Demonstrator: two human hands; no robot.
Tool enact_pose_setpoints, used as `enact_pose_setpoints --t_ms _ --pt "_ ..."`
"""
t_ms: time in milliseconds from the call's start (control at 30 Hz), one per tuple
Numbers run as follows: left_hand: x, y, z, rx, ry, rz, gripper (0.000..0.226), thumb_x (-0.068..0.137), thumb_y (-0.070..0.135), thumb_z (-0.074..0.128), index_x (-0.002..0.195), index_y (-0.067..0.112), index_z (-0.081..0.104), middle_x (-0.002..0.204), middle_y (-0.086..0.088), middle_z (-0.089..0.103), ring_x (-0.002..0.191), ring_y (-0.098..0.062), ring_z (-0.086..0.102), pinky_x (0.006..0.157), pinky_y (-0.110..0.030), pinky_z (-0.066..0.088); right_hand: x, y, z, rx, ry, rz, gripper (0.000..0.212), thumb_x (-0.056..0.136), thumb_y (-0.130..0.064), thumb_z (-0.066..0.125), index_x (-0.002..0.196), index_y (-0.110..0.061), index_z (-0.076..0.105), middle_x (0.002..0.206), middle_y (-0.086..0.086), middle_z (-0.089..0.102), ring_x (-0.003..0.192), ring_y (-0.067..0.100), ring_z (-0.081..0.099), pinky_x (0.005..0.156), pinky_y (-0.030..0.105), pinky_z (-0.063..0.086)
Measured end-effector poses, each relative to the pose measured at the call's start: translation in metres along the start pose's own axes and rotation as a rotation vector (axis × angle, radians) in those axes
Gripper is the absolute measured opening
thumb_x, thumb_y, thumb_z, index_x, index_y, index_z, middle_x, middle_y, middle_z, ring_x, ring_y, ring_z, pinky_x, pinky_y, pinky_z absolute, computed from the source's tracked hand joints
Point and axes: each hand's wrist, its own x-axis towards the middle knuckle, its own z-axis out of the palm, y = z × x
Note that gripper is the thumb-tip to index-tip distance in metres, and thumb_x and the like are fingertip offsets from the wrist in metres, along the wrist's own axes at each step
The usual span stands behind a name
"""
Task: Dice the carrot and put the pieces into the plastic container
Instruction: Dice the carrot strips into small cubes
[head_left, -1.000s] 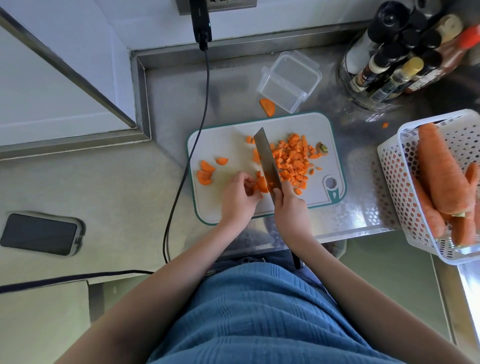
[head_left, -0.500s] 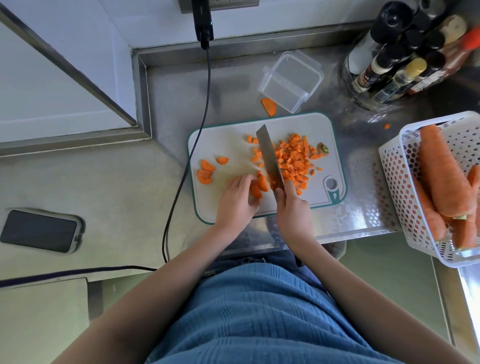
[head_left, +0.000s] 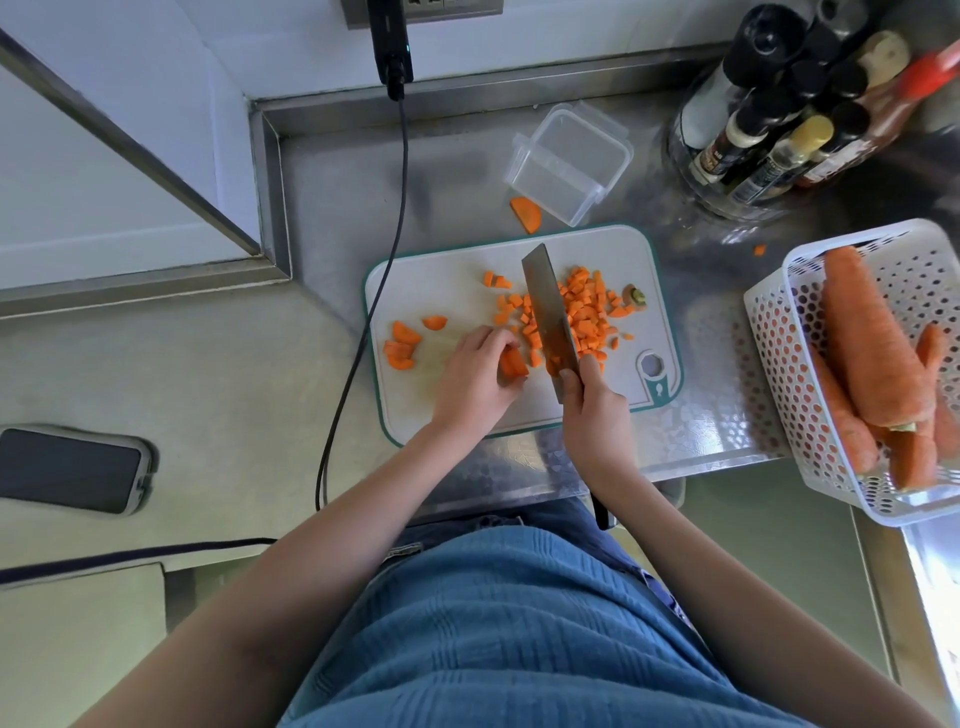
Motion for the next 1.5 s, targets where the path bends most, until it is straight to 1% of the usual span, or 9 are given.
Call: enact_pose_setpoints --t_ms 267,400,500,633,867,1067,1200,1367,1500 --pt "-0.01 -0.006 -0.003 -0.009 -0.073 0.086 0.035 0.069 0.007 0.078 0.1 0.005 0.062 0.106 -0.008 0.06 0.096 -0.02 0.055 0.077 -0.016 0.038 0.001 0.0 0.0 0.011 -0.003 -0.006 0.018 0.103 -0.032 0.032 0.09 -0.019 0.034 0.066 0.006 0.054 0.055 0.029 0.049 0.047 0.029 0.032" --pt "-0.012 -0.005 0.003 0.024 -0.079 0.099 0.035 0.069 0.007 0.079 0.1 0.006 0.063 0.109 -0.007 0.057 0.1 -0.019 0.054 0.082 -0.022 0.043 0.001 0.001 -0.001 0.009 -0.017 0.001 0.019 0.103 -0.032 0.031 0.089 -0.019 0.033 0.063 0.004 0.051 0.051 0.025 0.045 0.045 0.028 0.029" --pt "-0.01 -0.004 0.005 0.029 -0.061 0.108 0.028 0.07 0.005 0.077 0.094 0.006 0.064 0.104 -0.006 0.057 0.095 -0.019 0.054 0.077 -0.022 0.044 0.0 0.001 -0.001 0.02 -0.01 -0.004 0.019 0.103 -0.031 0.033 0.088 -0.019 0.033 0.062 0.003 0.05 0.05 0.022 0.043 0.045 0.027 0.028" --pt "-0.014 -0.011 -0.001 0.038 -0.063 0.109 0.022 0.072 0.005 0.075 0.091 0.003 0.064 0.098 -0.007 0.061 0.09 -0.024 0.058 0.074 -0.034 0.051 -0.002 0.001 -0.001 0.027 -0.006 -0.004 0.018 0.103 -0.031 0.033 0.088 -0.019 0.033 0.064 0.003 0.051 0.05 0.022 0.044 0.045 0.027 0.029" --pt "-0.026 -0.025 -0.016 0.07 -0.034 0.071 0.03 0.07 0.006 0.078 0.097 0.004 0.065 0.099 -0.011 0.063 0.091 -0.027 0.06 0.078 -0.033 0.05 -0.004 -0.003 0.005 0.022 -0.051 -0.032 0.013 0.103 -0.029 0.033 0.091 -0.025 0.033 0.062 -0.001 0.048 0.051 0.02 0.043 0.044 0.027 0.03" --pt "-0.029 -0.026 -0.026 0.087 -0.018 0.053 0.038 0.065 0.001 0.079 0.1 0.002 0.065 0.095 -0.015 0.065 0.085 -0.033 0.062 0.072 -0.037 0.053 -0.005 0.001 0.005 -0.044 -0.069 -0.063 0.02 0.103 -0.031 0.035 0.095 -0.014 0.04 0.067 0.011 0.056 0.061 0.038 0.053 0.051 0.037 0.039" --pt "-0.025 -0.017 -0.024 0.105 -0.074 0.057 0.046 0.067 0.006 0.081 0.109 0.001 0.061 0.102 -0.017 0.064 0.094 -0.036 0.06 0.078 -0.042 0.052 -0.005 0.003 0.001 -0.091 -0.045 -0.093 0.022 0.103 -0.031 0.035 0.099 -0.012 0.043 0.07 0.017 0.06 0.063 0.04 0.055 0.056 0.043 0.046" --pt "-0.026 -0.009 -0.015 0.055 -0.032 0.009 0.058 0.064 0.014 0.084 0.115 0.002 0.058 0.114 -0.015 0.058 0.109 -0.033 0.052 0.092 -0.037 0.045 -0.002 0.008 -0.002 -0.057 -0.019 -0.07 0.019 0.103 -0.031 0.035 0.097 -0.013 0.042 0.066 0.014 0.058 0.061 0.039 0.054 0.052 0.039 0.042" --pt "-0.026 -0.011 -0.013 0.245 0.024 0.169 0.049 0.063 0.019 0.084 0.106 0.007 0.066 0.108 -0.008 0.062 0.104 -0.029 0.051 0.086 -0.042 0.049 -0.003 0.01 -0.003 -0.009 -0.002 -0.044 0.016 0.102 -0.031 0.035 0.09 -0.021 0.037 0.061 0.006 0.053 0.057 0.034 0.051 0.048 0.032 0.033"
